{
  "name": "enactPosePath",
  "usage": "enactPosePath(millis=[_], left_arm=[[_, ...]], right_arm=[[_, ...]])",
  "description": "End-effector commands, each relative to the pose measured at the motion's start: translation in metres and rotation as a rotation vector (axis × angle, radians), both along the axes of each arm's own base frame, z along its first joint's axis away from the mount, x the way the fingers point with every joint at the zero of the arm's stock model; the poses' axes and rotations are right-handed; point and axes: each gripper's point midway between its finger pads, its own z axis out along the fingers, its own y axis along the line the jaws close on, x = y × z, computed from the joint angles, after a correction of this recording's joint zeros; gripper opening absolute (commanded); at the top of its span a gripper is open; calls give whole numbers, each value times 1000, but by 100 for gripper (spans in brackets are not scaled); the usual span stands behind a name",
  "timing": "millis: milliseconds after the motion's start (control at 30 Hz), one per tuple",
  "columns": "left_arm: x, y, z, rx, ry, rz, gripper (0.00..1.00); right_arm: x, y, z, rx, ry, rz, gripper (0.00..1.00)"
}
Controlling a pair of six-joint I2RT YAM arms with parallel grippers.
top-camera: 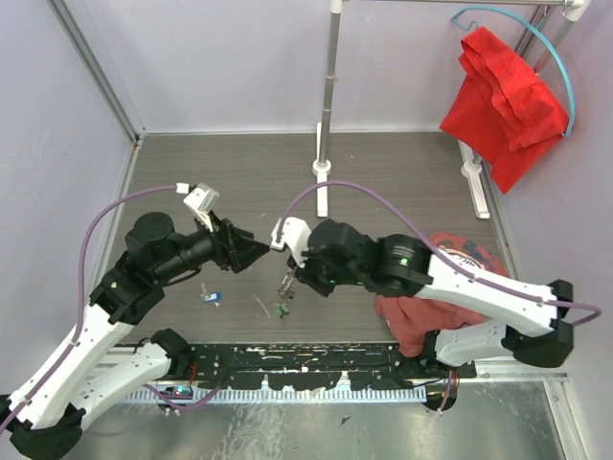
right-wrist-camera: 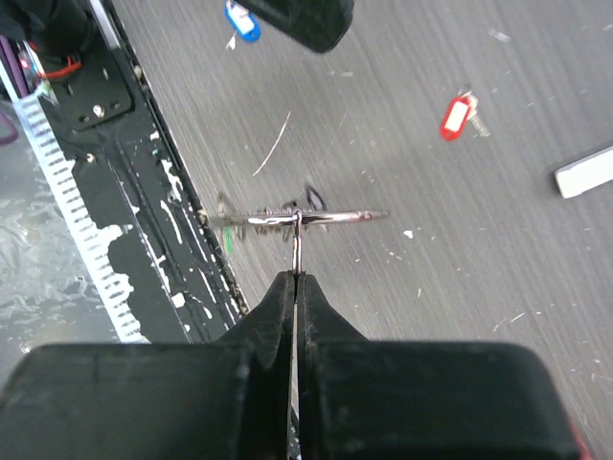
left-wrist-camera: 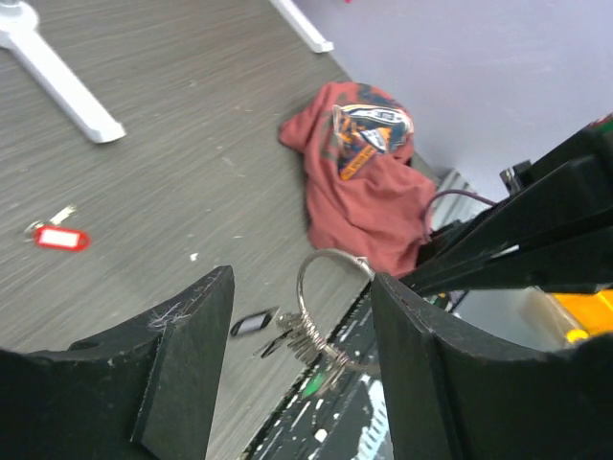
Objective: Put the keys on the keyring
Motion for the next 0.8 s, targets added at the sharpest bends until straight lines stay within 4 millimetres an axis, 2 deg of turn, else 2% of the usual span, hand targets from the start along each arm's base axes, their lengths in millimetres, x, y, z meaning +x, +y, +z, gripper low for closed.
enactPosePath(millis=[0, 100, 233, 400, 567, 767], left_arm=[[-14, -21, 50, -151, -66, -139, 65], [-13, -25, 64, -170, -51, -149, 65], [-10, -30, 87, -219, -1, -146, 62], [-8, -35, 107, -283, 61, -136, 59], [-5, -38, 111, -323, 117, -95, 59], [-4, -48, 100, -337, 189, -67, 59]], right_arm=[[10, -16, 67, 187, -138, -45, 0], [11, -26, 95, 269, -212, -39, 1], [11, -35, 110, 306, -308, 8, 1], [18, -41, 121, 254, -371, 7, 1], [32, -45, 125, 148, -443, -2, 1], [43, -45, 120, 43, -502, 19, 0]])
